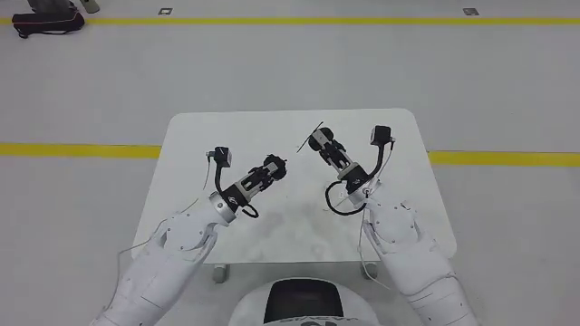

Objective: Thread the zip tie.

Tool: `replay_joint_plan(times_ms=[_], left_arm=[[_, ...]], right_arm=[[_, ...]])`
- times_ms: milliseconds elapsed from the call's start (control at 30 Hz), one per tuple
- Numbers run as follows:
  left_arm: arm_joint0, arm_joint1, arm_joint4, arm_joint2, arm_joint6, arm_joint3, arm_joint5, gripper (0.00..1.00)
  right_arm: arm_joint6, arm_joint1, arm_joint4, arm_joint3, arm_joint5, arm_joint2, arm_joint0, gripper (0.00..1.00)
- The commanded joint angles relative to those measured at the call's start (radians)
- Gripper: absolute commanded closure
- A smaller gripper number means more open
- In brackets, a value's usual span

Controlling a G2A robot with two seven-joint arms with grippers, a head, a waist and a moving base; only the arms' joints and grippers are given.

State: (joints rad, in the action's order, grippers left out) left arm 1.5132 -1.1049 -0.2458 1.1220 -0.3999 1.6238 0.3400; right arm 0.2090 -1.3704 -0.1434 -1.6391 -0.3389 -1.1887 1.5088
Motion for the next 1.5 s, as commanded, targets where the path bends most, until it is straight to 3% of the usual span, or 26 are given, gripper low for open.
replay_joint_plan(times_ms=[0,467,1267,1467], left_arm=[[0.0,0.0,0.0,0.0,0.0,0.0,0.0,1.0],[0.0,0.0,0.0,0.0,0.0,0.0,0.0,1.0],[0.0,0.0,0.0,0.0,0.0,0.0,0.0,1.0],[0.0,0.0,0.0,0.0,0.0,0.0,0.0,1.0]], right_arm=[[0.0,0.001,-0.033,-0.004,-0.001,0.005,-0.004,1.0],[-0.043,0.02,-0.162,0.024,-0.001,0.052,-0.028,1.0],[-0.122,0.072,-0.159,0.027,-0.001,0.145,-0.068,1.0],[-0.122,0.072,-0.159,0.027,-0.001,0.145,-0.068,1.0]])
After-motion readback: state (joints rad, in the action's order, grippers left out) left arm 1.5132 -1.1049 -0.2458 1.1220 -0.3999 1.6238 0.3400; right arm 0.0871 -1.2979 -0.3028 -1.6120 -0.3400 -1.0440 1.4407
